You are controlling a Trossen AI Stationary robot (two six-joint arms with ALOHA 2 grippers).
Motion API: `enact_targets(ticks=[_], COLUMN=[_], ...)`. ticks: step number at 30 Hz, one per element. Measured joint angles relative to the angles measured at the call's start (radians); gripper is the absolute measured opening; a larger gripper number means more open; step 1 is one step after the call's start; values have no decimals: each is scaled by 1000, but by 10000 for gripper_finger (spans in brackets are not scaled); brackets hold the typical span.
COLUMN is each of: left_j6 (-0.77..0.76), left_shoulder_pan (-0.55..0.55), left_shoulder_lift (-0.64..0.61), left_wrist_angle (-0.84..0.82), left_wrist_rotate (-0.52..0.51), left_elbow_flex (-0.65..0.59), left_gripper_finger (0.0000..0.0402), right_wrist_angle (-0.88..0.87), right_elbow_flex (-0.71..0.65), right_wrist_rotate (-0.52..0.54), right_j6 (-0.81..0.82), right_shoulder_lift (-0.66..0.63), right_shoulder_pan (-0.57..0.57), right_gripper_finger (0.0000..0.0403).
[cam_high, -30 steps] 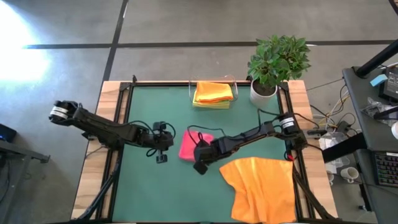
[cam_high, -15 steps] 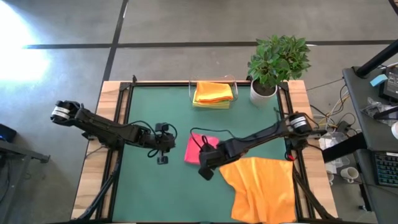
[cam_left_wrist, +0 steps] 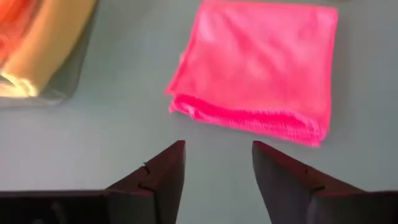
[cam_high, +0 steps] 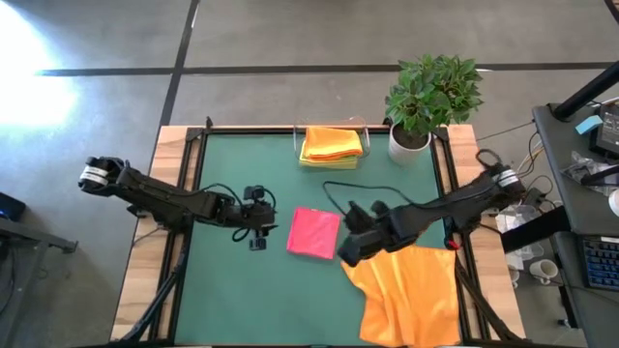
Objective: Fold microfiber towels
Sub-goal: Put the folded pink towel into the transparent bin
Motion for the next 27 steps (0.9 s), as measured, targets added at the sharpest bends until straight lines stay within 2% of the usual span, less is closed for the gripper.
enact_targets(ticks=[2,8,17,22,27], left_j6=[0,-61,-250,-358,-421], left_shoulder_pan=[24,122,298,358,373], left_shoulder_lift=[0,0,38,123,227], left_wrist_angle=[31,108,227,271,295], left_wrist_rotate=[18,171,430,564,676], left_elbow_flex=[0,-13,-40,-38,-37], left_gripper_finger=[174,176,176,176,176], right_wrist_angle=[-2,71,620,763,794], right_elbow_flex=[-49,-245,-547,-625,-629], right_wrist_rotate=[24,50,49,41,-22], right_j6=[40,200,228,253,252], right_shoulder_lift=[-45,-157,-270,-266,-241], right_shoulder_pan=[19,45,17,-31,-91], right_gripper_finger=[8,8,9,21,67])
